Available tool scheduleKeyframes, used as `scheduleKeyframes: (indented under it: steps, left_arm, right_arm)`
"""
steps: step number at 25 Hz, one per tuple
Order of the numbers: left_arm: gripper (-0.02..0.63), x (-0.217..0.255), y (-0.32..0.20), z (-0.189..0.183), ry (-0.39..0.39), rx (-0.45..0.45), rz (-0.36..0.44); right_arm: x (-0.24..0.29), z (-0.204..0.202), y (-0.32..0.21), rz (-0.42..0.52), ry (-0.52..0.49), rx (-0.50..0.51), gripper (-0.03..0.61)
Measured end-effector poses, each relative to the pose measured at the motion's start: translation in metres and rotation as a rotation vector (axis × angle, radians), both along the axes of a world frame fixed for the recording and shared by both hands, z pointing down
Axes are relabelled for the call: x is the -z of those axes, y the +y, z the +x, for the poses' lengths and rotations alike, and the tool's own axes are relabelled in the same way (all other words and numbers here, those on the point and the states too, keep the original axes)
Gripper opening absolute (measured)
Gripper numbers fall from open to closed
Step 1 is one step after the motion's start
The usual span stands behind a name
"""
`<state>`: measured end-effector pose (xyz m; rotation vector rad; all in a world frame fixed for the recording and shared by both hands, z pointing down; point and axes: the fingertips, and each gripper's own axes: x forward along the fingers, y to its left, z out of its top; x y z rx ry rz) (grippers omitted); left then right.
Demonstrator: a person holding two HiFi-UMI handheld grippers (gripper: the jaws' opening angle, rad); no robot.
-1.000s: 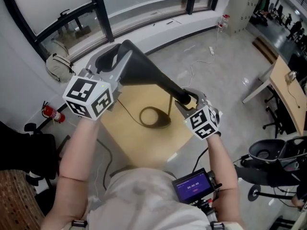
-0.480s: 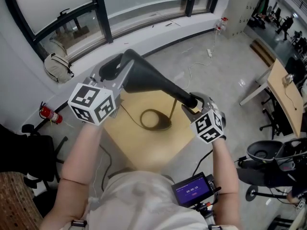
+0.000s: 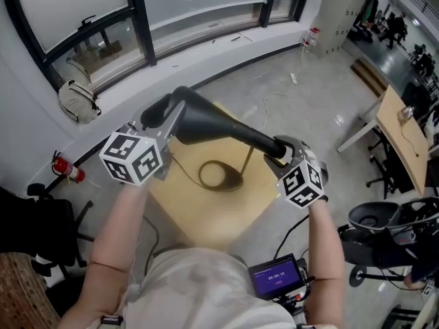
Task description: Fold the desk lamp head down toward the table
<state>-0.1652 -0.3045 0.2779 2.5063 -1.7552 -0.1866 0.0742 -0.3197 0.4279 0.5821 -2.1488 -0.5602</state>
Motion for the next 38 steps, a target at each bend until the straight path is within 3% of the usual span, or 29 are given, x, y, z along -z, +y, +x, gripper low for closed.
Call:
scheduleKeyframes:
  steps: [12,38]
  left_arm:
    - [0.133,-0.021,0.000,-0.010,0.076,-0.045,-0.039]
    - [0.133,-0.104,-0.012,-0.025,0.269,-0.111,-0.172]
  right_arm:
    - [0.005,0.003,0.003,0.022,0.061,-0.025,0.227]
    - [0.026,0.010,0.000,0.122,0.325,-0.009,0.230]
